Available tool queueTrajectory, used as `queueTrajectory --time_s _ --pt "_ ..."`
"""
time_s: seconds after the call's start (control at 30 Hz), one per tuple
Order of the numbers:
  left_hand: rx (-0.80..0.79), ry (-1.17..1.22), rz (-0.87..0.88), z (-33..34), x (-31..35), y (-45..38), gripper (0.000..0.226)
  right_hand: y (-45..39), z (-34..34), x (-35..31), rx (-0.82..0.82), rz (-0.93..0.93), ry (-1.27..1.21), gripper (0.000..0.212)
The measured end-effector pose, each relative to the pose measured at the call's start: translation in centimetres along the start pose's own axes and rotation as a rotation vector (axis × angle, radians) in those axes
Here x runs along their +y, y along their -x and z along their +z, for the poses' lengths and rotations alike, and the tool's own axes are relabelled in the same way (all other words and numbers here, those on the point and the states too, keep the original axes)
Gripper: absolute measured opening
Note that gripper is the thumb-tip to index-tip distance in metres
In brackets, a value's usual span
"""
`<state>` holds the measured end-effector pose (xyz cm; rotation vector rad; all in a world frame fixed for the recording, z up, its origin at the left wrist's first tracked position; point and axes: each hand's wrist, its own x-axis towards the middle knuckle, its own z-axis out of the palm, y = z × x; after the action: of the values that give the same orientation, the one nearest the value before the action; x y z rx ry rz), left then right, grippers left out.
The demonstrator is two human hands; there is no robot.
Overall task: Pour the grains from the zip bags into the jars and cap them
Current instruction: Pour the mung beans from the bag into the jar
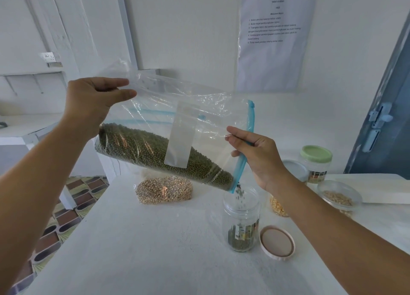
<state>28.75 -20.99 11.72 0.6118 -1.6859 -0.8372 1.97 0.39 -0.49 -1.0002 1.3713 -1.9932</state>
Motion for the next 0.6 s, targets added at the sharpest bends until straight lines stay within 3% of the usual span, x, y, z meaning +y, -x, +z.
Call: queueTrajectory --time_s 0.6 --pt "-0.014 0.004 0.003 -0.22 -0.37 -0.77 0.039 0.26 -0.08 -0.09 0.001 0.001 -0.016 0.026"
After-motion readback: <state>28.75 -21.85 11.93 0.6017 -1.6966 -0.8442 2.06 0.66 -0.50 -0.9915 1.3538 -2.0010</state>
